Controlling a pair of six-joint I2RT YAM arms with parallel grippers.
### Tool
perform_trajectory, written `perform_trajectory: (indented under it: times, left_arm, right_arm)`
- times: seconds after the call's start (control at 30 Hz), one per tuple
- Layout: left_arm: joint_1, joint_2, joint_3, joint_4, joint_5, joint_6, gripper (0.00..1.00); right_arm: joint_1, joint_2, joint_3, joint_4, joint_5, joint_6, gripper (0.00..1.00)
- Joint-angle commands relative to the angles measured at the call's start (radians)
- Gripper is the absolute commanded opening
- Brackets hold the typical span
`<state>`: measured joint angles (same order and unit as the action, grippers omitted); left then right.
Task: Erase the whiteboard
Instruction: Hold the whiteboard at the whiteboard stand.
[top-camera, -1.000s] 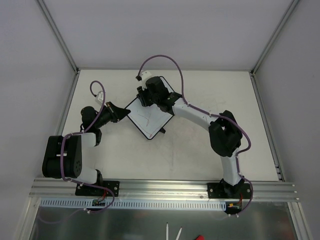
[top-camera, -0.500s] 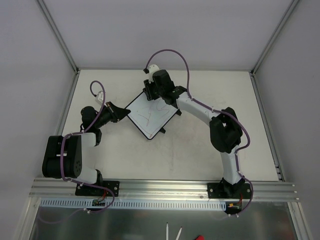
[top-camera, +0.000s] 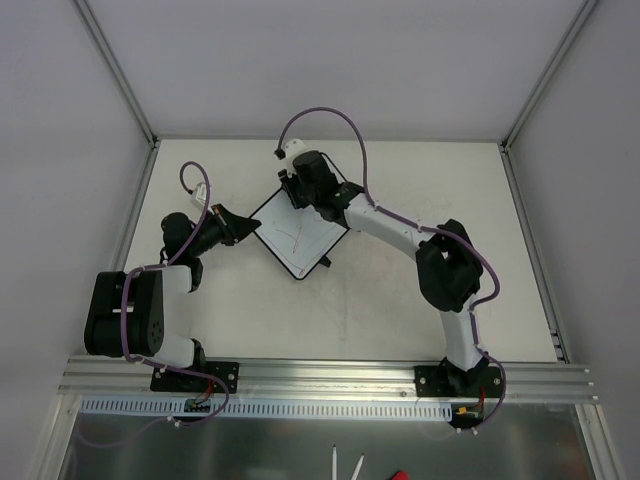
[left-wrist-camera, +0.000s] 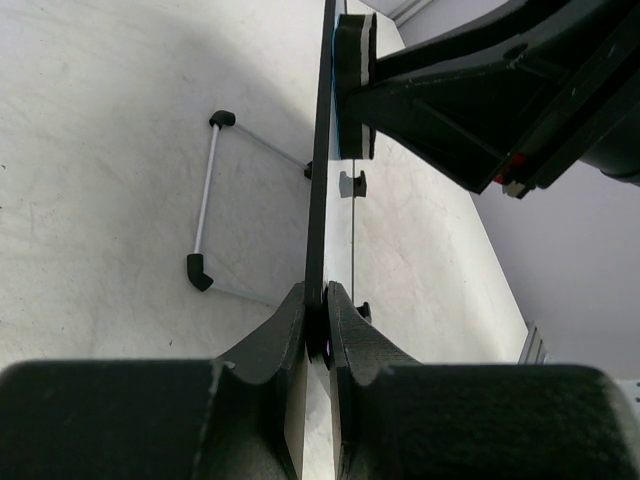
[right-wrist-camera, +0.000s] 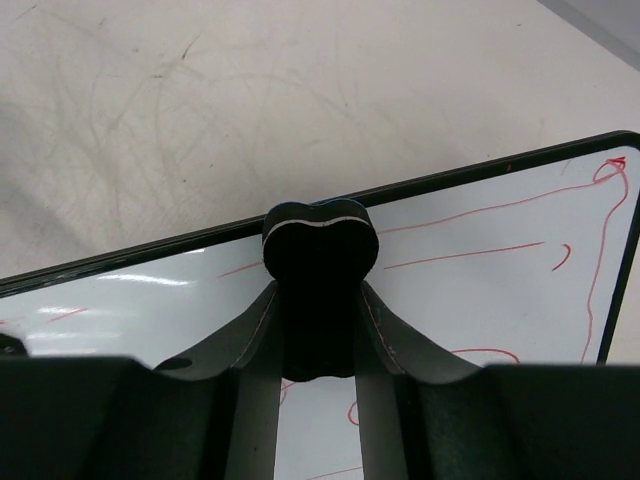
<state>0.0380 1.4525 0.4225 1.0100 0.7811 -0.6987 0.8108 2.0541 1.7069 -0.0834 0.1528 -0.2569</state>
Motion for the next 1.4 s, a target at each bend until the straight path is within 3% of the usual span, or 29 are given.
perform_trajectory:
  times: [0.0,0.47,0.77,1.37]
  left_arm:
    - [-0.009,-0.024,0.024,0.045,0.000,0.074,0.00]
    - [-0.010,-0.030,0.024,0.038,-0.003,0.077,0.00]
    - [-0.010,-0.034,0.025,0.036,-0.003,0.079,0.00]
    - [-0.010,-0.034,0.027,0.035,0.000,0.079,0.00]
  right_arm:
    - [0.073,-0.006,-0.047,-0.052,-0.059,-0.004,0.00]
    - [0.198,-0.051,-0.075,-0.050,-0.091,-0.019,0.00]
    - [0.214,-0.066,-0.093,-0.056,-0.068,-0.016,0.00]
    - [0.024,-0.025,-0.058,-0.095,-0.056,0.081,0.00]
